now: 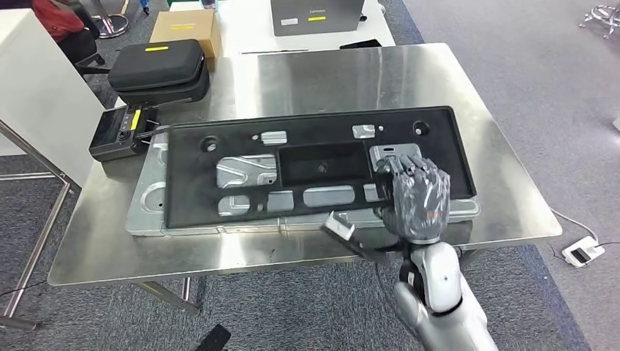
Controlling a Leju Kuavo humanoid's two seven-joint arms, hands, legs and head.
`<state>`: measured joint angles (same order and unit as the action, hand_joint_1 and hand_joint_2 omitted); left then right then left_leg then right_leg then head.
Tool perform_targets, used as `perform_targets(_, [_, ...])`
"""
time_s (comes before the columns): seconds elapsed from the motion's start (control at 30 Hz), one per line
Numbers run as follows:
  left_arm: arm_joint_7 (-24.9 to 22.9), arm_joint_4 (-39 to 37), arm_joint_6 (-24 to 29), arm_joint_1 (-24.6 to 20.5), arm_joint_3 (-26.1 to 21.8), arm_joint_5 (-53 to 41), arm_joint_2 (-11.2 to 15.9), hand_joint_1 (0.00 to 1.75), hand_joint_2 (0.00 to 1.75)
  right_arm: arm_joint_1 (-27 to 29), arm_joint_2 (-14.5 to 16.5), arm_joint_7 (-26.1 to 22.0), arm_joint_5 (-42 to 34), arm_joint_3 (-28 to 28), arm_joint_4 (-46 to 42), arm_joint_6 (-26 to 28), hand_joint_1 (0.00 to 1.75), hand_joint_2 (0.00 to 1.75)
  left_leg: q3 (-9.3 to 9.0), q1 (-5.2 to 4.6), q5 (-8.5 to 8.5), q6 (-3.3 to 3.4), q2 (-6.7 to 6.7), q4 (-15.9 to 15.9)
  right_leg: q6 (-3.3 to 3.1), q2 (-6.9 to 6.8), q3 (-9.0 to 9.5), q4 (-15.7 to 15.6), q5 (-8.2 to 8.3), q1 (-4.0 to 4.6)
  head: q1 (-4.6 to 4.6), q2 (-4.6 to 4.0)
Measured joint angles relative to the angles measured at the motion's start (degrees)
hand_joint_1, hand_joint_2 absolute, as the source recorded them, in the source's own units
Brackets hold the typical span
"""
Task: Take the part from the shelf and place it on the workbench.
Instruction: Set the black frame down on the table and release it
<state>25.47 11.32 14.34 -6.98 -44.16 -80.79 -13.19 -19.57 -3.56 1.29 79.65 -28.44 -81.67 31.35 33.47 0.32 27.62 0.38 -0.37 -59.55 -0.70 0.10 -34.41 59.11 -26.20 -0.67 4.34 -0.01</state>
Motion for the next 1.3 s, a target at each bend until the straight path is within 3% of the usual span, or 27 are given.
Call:
perform_targets(0.07, [-0.3,0.0,-0.3,-0.3,0.6,-0.3,0.0,0.00,0.00,-3.7,0.0,1.9,1.4,0.0,3.7,-1.0,1.72,1.75,2.38,0.16,2.73,-0.44,0.01,-4.9,-0.56,-0.16,0.10,-0.4,0.26,-0.20,-0.03,0.00])
perform_targets(0.13, [-0.7,0.0,-0.6,-0.4,1.1,-0.5,0.0,0.00,0.00,-7.0,0.0,4.0,2.9,0.0,7.7,-2.1,1.71,1.75,6.08,0.31,5.54,-0.77,0.02,-12.3,-0.74,-0.21,0.06,-0.4,0.31,-0.15,-0.03,-0.01])
perform_targets(0.17, [-0.8,0.0,-0.8,-0.4,1.4,-0.7,0.0,0.00,0.00,-8.5,0.0,5.1,3.8,0.0,9.9,-2.9,1.71,1.75,7.30,0.37,5.77,-0.88,0.03,-14.6,-0.75,-0.21,0.08,-0.3,0.30,-0.15,-0.04,0.00])
perform_targets(0.2, [-1.0,0.0,-0.9,-0.4,1.5,-0.8,0.0,0.00,0.00,-9.9,0.0,6.1,4.6,0.0,12.0,-3.7,1.71,1.75,7.57,0.42,4.90,-0.94,0.04,-14.7,-0.73,-0.19,0.10,-0.3,0.29,-0.15,-0.04,-0.01])
perform_targets(0.23, [-1.2,0.0,-1.0,-0.5,1.7,-1.0,0.0,0.00,0.00,-11.2,0.0,6.9,5.4,0.0,14.1,-4.4,1.71,1.75,6.84,0.47,3.09,-0.94,0.05,-12.6,-0.68,-0.15,0.13,-0.2,0.26,-0.17,-0.04,-0.01])
perform_targets(0.3, [-1.4,0.0,-1.2,-0.7,2.3,-1.2,0.0,0.00,0.00,-13.9,0.0,8.0,6.2,0.1,18.0,-5.5,1.71,1.75,3.70,0.51,-0.87,-0.75,0.07,-5.4,-0.38,-0.09,0.08,0.0,0.10,-0.11,-0.04,-0.01])
perform_targets(0.37, [-1.5,0.0,-1.4,-1.0,2.8,-1.4,0.0,0.00,0.00,-15.9,0.0,8.7,6.5,0.1,21.2,-6.1,1.71,1.75,1.74,0.40,-2.26,-0.35,0.01,-0.5,0.15,-0.08,-0.26,0.3,0.02,0.12,-0.02,0.00])
perform_targets(0.47, [-1.6,0.0,-1.5,-1.0,3.0,-1.4,-0.1,0.00,0.00,-17.2,0.0,9.1,6.8,0.2,23.7,-6.4,1.71,1.75,1.61,0.40,-2.22,0.43,-0.11,0.5,0.99,-0.13,-0.56,0.3,0.06,0.25,-0.02,0.01])
perform_targets(0.53, [-1.6,0.0,-1.5,-1.1,3.2,-1.4,-0.2,0.00,0.00,-17.8,0.0,9.2,7.0,0.2,25.2,-6.6,1.73,1.75,1.45,0.55,-2.43,1.02,-0.11,0.9,1.51,-0.12,-1.43,2.2,-1.32,0.10,0.02,0.00])
perform_targets(0.67, [-1.8,0.0,-2.0,-1.4,3.8,-1.4,-0.2,0.00,0.00,-19.7,0.2,10.3,7.2,0.2,28.7,-8.0,1.71,1.75,1.36,0.44,-2.43,1.55,-0.07,1.1,2.01,-0.11,-7.30,14.3,-6.63,-0.07,0.03,0.01])
perform_targets(0.7, [-1.8,0.0,-2.0,-1.4,3.9,-1.5,-0.2,0.00,0.00,-19.8,0.3,10.5,7.2,0.2,29.2,-8.4,1.71,1.75,1.36,0.42,-2.41,1.58,-0.06,1.0,2.03,-0.11,-8.05,15.7,-7.03,-0.07,0.03,0.01])
perform_targets(0.83, [-1.9,0.0,-2.1,-1.4,4.1,-1.5,-0.2,0.00,0.00,-20.0,0.5,11.0,7.2,0.2,30.2,-9.0,1.72,1.75,1.29,0.40,-2.36,1.66,-0.07,1.0,2.00,-0.11,-8.56,16.5,-6.66,-0.07,0.03,0.01])
perform_targets(0.87, [-2.1,0.0,-2.2,-1.4,4.1,-1.5,-0.2,0.00,0.00,-20.2,0.8,11.5,7.2,0.2,31.4,-9.7,1.73,1.75,1.19,0.39,-2.29,1.67,-0.15,1.0,1.82,-0.11,-7.75,14.4,-5.01,-0.06,0.03,0.01])
perform_targets(0.97, [-2.7,0.0,-2.6,-1.6,4.8,-1.5,-0.4,0.00,0.00,-21.6,3.1,14.5,6.6,0.2,37.9,-12.9,1.68,1.75,1.32,0.14,-2.11,1.11,-0.42,0.8,0.58,-0.08,-2.62,2.4,0.72,0.51,0.02,0.00])
perform_targets(1.0, [-2.9,0.0,-2.6,-1.6,5.0,-1.5,-0.5,0.00,0.00,-21.9,4.0,15.1,6.2,0.2,39.7,-13.6,1.65,1.75,1.42,0.08,-2.11,0.80,-0.42,0.8,0.28,-0.05,-1.80,0.4,1.09,0.71,0.01,0.00])
perform_targets(1.1, [-3.1,0.0,-2.6,-1.7,5.6,-1.4,-0.5,0.00,0.00,-21.6,5.6,15.2,5.0,0.2,43.0,-13.9,1.64,1.75,2.08,0.09,-0.60,-0.04,-0.24,-0.8,-0.36,0.00,-1.34,-0.3,1.25,0.18,-0.03,0.01])
perform_targets(1.2, [-3.3,0.0,-2.6,-1.7,5.7,-1.4,-0.5,0.00,0.00,-21.4,6.8,15.0,4.3,0.2,45.3,-14.0,1.64,1.75,6.64,0.23,4.21,-0.66,-0.10,-10.9,-0.86,0.00,-1.06,-0.5,1.21,0.02,-0.10,0.01])
perform_targets(1.23, [-3.3,0.0,-2.6,-1.6,5.7,-1.4,-0.5,0.00,0.00,-21.2,7.0,15.0,4.2,0.2,45.8,-14.0,1.65,1.75,8.25,0.27,5.06,-0.78,-0.09,-14.0,-0.94,0.02,-1.04,-0.4,1.15,0.04,-0.09,0.00])
perform_targets(1.27, [-3.3,0.0,-2.6,-1.6,5.7,-1.4,-0.4,0.00,0.00,-21.1,7.1,15.0,4.1,0.2,46.4,-14.0,1.65,1.75,9.03,0.29,4.87,-0.85,-0.08,-15.3,-0.99,0.06,-1.00,-0.3,1.09,0.05,-0.10,0.00])
perform_targets(1.3, [-3.3,0.0,-2.6,-1.6,5.7,-1.4,-0.4,0.00,0.00,-21.0,7.3,14.9,4.1,0.2,46.8,-14.0,1.62,1.75,8.71,0.30,3.59,-0.84,-0.08,-14.3,-0.99,0.13,-0.93,-0.3,1.03,0.05,-0.09,0.00])
